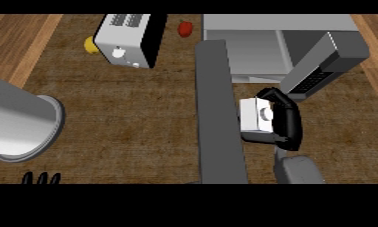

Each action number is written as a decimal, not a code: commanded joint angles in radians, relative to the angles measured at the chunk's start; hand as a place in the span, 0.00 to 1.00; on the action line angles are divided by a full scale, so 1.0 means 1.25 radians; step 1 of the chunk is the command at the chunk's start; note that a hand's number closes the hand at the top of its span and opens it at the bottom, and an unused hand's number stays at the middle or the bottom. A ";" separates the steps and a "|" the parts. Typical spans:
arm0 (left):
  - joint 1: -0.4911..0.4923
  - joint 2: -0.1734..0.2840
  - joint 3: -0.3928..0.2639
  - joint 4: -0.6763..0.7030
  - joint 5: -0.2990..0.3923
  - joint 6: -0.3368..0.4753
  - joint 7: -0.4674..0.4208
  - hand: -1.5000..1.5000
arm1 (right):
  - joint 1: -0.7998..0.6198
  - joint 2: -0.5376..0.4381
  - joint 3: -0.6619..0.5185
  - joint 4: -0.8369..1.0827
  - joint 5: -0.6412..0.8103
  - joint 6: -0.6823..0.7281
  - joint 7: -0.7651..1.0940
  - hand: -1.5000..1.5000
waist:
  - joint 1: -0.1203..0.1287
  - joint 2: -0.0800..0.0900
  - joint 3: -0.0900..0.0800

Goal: Pick up the milk, place it into the microwave and close the microwave

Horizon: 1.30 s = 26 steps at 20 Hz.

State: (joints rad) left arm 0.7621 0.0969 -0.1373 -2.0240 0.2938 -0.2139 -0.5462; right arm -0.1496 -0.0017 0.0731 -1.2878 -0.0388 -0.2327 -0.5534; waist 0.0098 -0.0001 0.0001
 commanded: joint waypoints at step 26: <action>-0.035 0.047 0.053 0.057 0.029 -0.088 -0.016 0.00 | -0.538 -0.104 -0.182 0.850 0.010 -0.212 -0.181 1.00 | 0.065 0.028 0.003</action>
State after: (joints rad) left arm 0.7155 0.1381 -0.0749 -1.9659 0.3257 -0.2929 -0.5516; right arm -0.7914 -0.1087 -0.1390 -0.2910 -0.0365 -0.4739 -0.7439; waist 0.0740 0.0272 0.0032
